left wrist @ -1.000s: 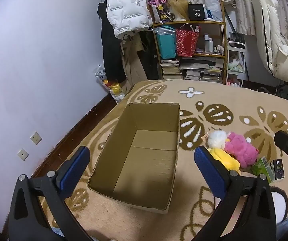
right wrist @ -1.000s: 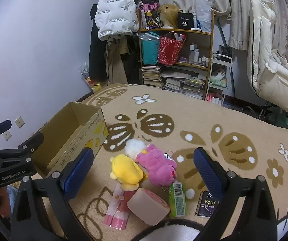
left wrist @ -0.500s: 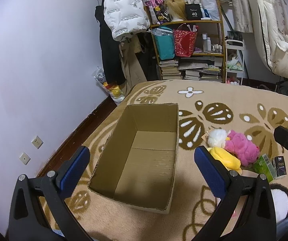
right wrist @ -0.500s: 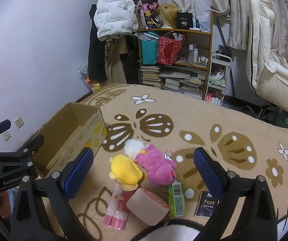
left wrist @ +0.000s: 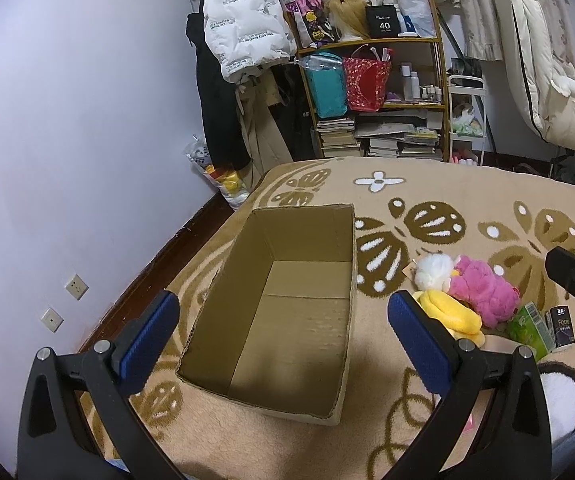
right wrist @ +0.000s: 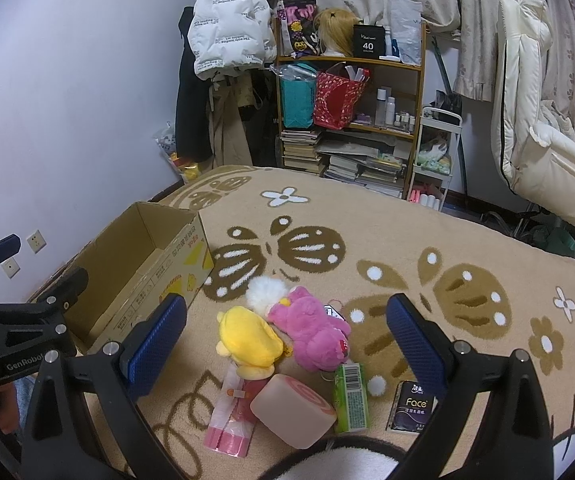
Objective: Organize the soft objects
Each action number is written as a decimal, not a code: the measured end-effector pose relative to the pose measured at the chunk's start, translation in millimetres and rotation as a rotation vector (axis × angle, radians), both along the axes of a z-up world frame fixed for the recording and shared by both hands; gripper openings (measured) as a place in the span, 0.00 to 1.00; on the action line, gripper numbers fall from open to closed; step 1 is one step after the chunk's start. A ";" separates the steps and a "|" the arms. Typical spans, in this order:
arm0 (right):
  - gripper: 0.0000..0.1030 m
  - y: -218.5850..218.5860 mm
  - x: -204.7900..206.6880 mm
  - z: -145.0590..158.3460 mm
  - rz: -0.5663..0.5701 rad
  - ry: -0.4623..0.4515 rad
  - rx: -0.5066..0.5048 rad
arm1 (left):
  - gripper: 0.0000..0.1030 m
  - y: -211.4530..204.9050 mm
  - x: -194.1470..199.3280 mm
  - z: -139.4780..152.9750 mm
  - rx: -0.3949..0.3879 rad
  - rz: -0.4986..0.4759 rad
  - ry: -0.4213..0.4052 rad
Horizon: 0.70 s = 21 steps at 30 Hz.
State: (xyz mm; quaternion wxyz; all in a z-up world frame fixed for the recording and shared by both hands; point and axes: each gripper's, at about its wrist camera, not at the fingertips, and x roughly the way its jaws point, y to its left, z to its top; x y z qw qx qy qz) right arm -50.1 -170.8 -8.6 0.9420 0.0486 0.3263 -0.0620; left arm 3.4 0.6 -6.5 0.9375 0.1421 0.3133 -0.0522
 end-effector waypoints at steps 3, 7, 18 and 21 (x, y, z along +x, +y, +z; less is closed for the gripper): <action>1.00 0.0 -0.1 -0.2 -0.001 0.000 -0.001 | 1.00 1.1 0.2 -1.3 0.004 -0.002 -0.002; 1.00 -0.8 -0.2 0.0 -0.003 0.001 -0.001 | 1.00 -0.3 -0.9 -1.8 0.005 -0.002 0.000; 1.00 -0.5 0.1 0.4 -0.004 0.001 -0.004 | 1.00 -1.3 -2.1 -3.5 0.015 0.000 -0.003; 1.00 -0.6 0.2 0.3 -0.004 0.002 -0.004 | 1.00 -1.2 -2.3 -3.5 0.014 0.001 -0.005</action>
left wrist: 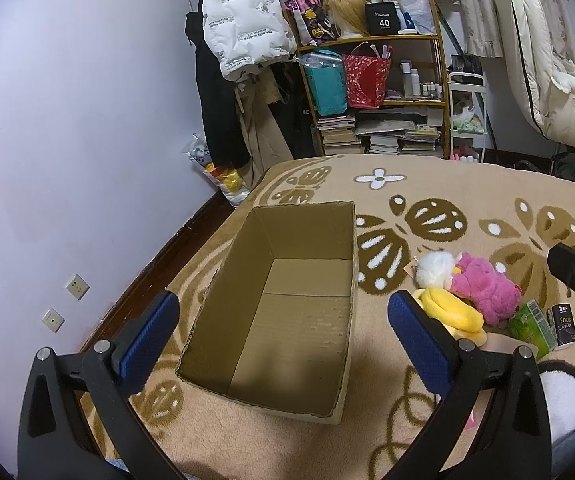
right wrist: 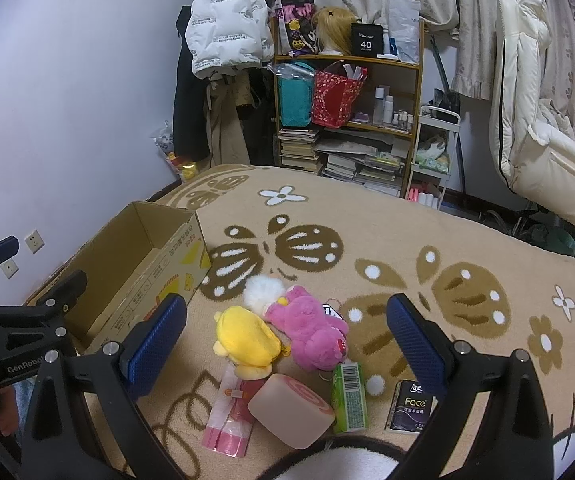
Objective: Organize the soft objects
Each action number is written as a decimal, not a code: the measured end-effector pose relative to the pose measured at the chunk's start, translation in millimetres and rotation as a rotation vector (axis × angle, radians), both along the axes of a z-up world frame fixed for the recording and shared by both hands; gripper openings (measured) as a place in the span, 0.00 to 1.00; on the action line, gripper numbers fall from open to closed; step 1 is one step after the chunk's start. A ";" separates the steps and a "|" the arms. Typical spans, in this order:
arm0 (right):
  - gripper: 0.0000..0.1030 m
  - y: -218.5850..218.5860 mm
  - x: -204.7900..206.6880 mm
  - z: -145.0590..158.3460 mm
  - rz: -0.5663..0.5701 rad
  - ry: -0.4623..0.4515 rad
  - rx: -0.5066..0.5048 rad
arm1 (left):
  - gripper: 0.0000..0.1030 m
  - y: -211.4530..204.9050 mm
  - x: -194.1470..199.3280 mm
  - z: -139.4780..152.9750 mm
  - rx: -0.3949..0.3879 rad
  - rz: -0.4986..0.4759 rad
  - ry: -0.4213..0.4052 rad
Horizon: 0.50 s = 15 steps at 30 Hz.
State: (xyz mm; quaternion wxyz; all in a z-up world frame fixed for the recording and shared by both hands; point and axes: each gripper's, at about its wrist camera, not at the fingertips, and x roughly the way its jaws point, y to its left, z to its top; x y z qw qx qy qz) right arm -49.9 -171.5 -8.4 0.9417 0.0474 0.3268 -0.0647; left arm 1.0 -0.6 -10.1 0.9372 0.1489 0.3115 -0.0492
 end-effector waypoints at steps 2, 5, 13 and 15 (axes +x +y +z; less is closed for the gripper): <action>1.00 -0.3 0.1 -0.3 -0.001 0.001 0.000 | 1.00 -0.6 -0.3 0.5 0.002 0.003 -0.008; 1.00 -0.4 0.1 -0.4 0.000 0.001 0.001 | 1.00 -1.2 -0.5 1.1 0.004 0.005 -0.015; 1.00 -0.7 0.4 -1.3 -0.001 0.002 0.000 | 1.00 -4.2 -3.5 2.7 0.005 -0.001 -0.015; 1.00 -0.5 0.6 -1.5 0.001 0.002 0.000 | 1.00 -4.7 -4.6 3.2 0.006 -0.003 -0.017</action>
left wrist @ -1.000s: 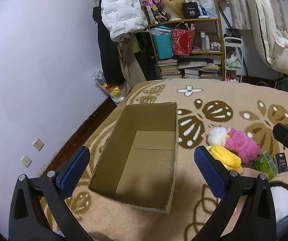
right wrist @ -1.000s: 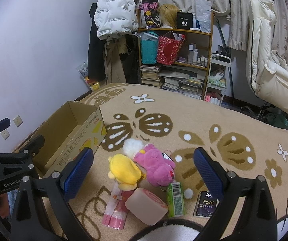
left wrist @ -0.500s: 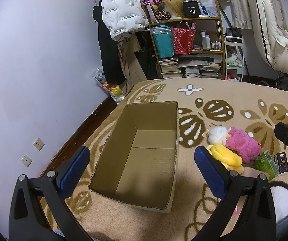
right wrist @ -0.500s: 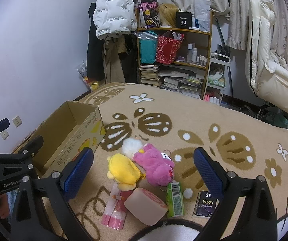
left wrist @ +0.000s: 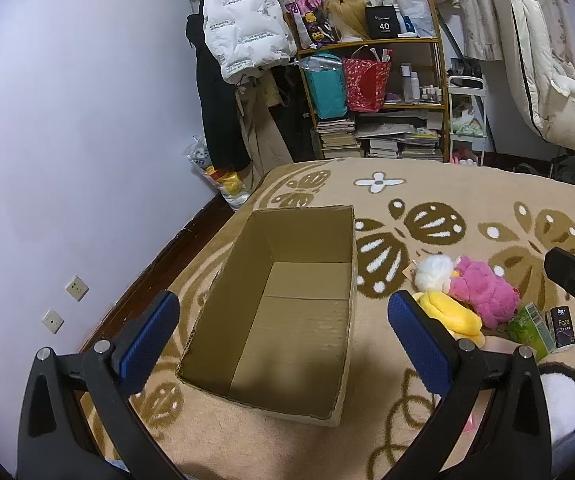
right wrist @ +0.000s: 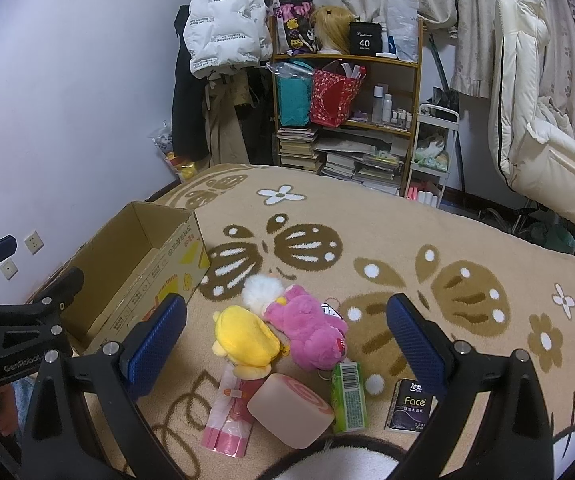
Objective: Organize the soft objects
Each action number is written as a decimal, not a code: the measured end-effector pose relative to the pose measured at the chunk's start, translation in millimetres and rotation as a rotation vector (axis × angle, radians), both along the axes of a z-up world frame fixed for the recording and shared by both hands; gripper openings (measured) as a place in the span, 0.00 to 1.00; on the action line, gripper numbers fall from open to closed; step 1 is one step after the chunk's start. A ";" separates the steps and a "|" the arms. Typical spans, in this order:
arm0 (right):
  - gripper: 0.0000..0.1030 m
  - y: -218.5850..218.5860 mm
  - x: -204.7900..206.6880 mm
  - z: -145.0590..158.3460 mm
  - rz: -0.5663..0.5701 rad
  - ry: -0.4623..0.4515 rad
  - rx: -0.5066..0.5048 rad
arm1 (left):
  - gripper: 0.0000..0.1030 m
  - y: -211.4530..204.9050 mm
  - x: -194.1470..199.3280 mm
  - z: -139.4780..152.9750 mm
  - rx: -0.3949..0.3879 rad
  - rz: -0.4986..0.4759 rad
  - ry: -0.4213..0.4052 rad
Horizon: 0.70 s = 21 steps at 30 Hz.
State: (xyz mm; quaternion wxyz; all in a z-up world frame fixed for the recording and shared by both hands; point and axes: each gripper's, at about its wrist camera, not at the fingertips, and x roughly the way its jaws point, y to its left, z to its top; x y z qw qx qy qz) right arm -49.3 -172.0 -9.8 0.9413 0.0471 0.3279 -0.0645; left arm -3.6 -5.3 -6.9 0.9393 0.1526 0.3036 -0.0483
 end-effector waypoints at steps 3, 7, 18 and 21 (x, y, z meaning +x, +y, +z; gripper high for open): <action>1.00 0.1 0.3 -0.5 0.000 0.000 -0.001 | 1.00 -0.2 -0.8 -0.2 0.000 0.001 0.001; 1.00 0.1 0.6 -1.1 0.001 0.003 -0.002 | 1.00 -0.6 -1.4 0.4 -0.001 0.003 0.001; 1.00 -9.9 3.7 -8.2 -0.001 0.029 0.003 | 1.00 -1.0 -0.1 0.6 -0.015 -0.010 0.015; 1.00 -16.9 14.2 -8.7 -0.006 0.046 0.027 | 1.00 -4.9 -0.9 0.3 -0.026 -0.033 0.028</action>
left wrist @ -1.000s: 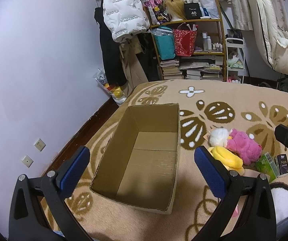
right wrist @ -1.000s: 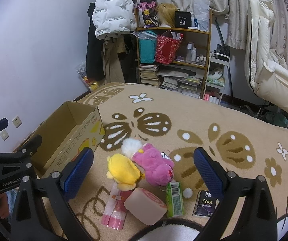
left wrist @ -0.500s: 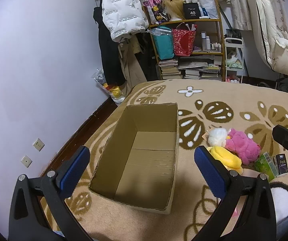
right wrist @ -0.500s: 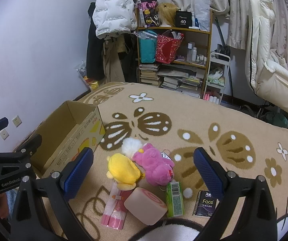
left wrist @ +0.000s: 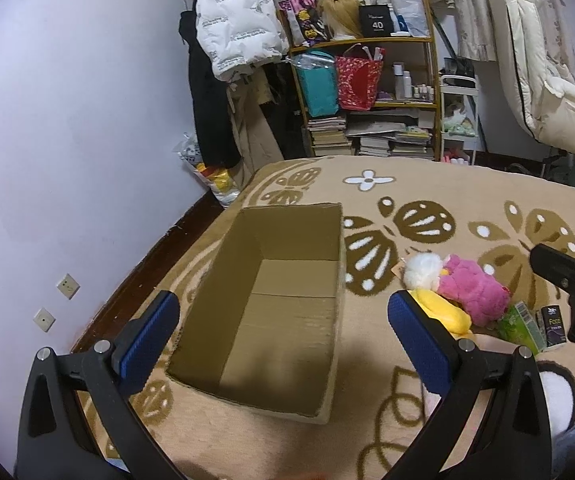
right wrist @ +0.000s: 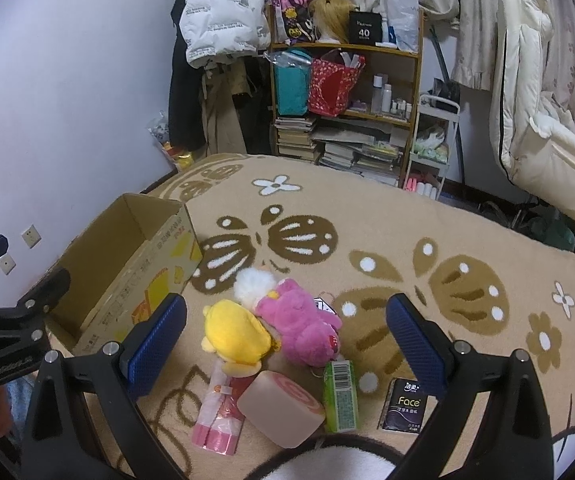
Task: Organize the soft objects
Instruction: 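Move both tools down toward the pile of soft items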
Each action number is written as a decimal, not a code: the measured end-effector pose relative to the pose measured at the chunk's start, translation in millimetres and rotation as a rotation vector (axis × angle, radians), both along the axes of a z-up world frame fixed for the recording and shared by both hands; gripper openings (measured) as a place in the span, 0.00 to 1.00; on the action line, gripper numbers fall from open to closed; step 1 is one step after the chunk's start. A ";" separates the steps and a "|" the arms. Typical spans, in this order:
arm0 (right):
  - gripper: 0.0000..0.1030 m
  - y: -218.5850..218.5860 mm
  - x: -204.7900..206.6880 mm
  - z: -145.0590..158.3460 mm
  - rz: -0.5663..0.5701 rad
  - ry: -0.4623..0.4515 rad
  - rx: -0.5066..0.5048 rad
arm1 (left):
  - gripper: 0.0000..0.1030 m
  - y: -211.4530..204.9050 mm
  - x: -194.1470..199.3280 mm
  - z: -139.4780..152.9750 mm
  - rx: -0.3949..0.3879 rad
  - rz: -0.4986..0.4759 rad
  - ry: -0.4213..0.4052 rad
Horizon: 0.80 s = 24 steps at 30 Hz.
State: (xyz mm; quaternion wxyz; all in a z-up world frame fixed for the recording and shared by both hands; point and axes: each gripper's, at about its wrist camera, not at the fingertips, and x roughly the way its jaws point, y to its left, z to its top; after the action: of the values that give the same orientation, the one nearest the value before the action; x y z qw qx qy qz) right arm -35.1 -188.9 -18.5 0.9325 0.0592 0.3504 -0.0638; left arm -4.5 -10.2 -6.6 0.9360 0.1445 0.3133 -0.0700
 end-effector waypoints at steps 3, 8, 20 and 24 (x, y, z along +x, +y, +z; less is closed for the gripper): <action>1.00 -6.8 2.1 -1.6 -0.013 0.013 0.030 | 1.00 -6.3 -1.5 -1.1 -0.006 -0.037 0.000; 1.00 -16.7 0.2 -3.9 -0.037 0.034 0.076 | 1.00 -23.7 -5.9 -3.2 0.023 -0.082 -0.031; 1.00 -35.6 11.2 -17.6 -0.096 0.092 0.121 | 1.00 -59.9 -4.9 -31.0 0.046 -0.184 0.040; 1.00 -40.3 15.6 -28.6 -0.104 0.120 0.158 | 1.00 -72.1 -8.2 -41.3 0.087 -0.219 0.046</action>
State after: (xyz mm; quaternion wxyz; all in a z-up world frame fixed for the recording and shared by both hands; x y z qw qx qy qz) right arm -19.5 -229.2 -47.1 0.8979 0.1464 0.4058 -0.0875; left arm -12.6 -82.3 -47.8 0.9082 0.2168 0.3196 -0.1614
